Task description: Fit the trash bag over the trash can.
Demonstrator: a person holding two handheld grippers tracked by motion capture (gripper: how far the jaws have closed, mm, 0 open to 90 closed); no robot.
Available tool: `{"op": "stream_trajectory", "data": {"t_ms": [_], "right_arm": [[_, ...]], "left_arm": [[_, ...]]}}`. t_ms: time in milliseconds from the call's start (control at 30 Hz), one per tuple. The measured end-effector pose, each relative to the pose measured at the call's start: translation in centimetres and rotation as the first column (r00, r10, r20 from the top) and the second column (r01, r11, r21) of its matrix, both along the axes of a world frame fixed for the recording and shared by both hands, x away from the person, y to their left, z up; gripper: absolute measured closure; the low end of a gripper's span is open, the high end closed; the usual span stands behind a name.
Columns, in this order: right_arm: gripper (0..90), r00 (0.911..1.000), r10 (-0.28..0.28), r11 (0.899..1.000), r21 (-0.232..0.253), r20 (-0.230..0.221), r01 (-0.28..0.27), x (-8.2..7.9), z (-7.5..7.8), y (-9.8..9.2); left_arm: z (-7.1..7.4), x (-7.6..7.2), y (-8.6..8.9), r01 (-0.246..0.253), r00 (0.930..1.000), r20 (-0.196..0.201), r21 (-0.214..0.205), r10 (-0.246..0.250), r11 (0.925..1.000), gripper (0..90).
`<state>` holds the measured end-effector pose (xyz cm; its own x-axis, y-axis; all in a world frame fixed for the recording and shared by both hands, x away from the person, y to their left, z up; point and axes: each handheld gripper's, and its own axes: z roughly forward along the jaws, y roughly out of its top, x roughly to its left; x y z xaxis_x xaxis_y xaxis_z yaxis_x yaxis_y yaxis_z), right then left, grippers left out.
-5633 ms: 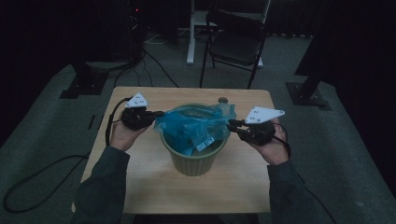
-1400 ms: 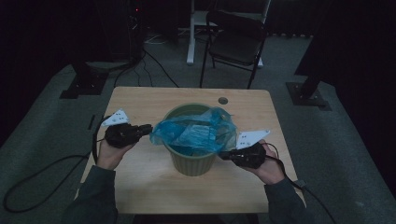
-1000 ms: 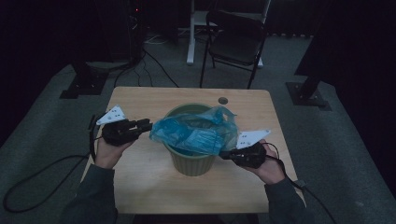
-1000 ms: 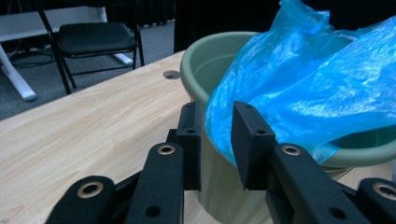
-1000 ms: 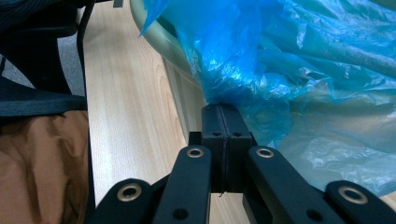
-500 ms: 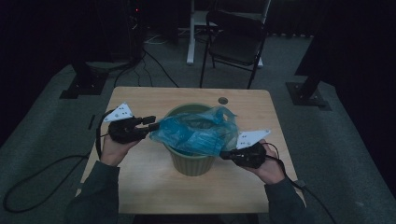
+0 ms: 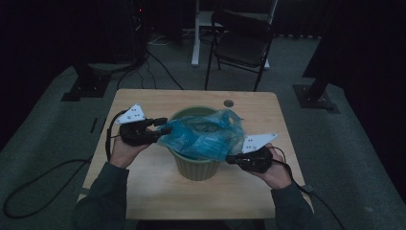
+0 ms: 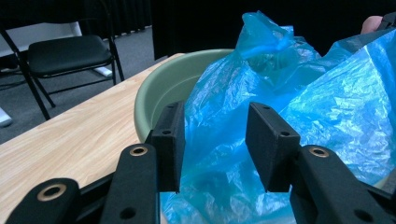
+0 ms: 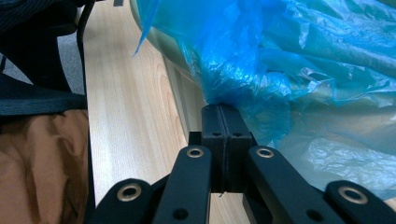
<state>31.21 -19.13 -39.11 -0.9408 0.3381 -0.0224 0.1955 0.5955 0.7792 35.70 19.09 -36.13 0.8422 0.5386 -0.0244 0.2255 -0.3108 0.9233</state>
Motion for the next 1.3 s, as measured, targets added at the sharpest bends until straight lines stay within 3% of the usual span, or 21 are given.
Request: {"op": "stream_trajectory", "data": {"t_ms": [67,233,400,700,767,900,1033,1167,1300], "right_arm": [[90.0,1.0,0.0,1.0,0.001,0.0,0.0,0.0,0.0,0.0],[90.0,1.0,-0.002,1.0,0.003,0.002,0.002,0.0,0.0,0.0],[90.0,1.0,-0.001,1.0,0.002,0.003,0.001,-0.1,0.0,-0.1],[90.0,1.0,0.003,1.0,0.002,0.004,-0.003,-0.4,0.0,-0.2],[90.0,1.0,0.007,1.0,0.0,0.006,-0.007,-0.5,0.0,-0.2],[90.0,0.9999,0.011,1.0,-0.001,0.007,-0.011,-0.6,0.0,-0.1],[90.0,0.9997,0.022,1.0,-0.004,0.009,-0.022,-0.8,0.0,0.1],[90.0,0.9997,0.026,1.0,-0.007,0.005,-0.026,-0.9,-0.1,0.2],[90.0,0.9996,0.028,1.0,-0.013,0.002,-0.028,-0.9,-0.2,0.1]], "left_arm": [[0.0,0.0,-0.1,0.001,1.0,0.002,0.004,-0.001,1.0,58.0],[0.1,-0.1,-0.7,0.013,0.9999,0.011,0.031,-0.013,0.9994,69.7],[-0.1,-0.4,-1.0,0.019,0.9997,0.012,0.074,-0.02,0.997,89.7],[-1.5,-1.3,0.5,0.004,0.9998,-0.022,0.054,-0.003,0.9986,90.0],[-1.9,-1.5,1.4,0.007,0.9991,-0.041,0.019,-0.006,0.9998,90.0],[-2.1,-1.7,2.0,-0.007,0.9989,-0.047,0.018,0.008,0.9998,90.0],[-3.2,-2.0,3.2,-0.02,0.9966,-0.08,0.014,0.021,0.9997,90.0],[-4.0,-1.9,3.7,-0.019,0.994,-0.107,-0.003,0.019,0.9998,90.0],[-4.6,-1.9,3.8,-0.009,0.9924,-0.123,0.006,0.01,0.9999,90.0]]}}
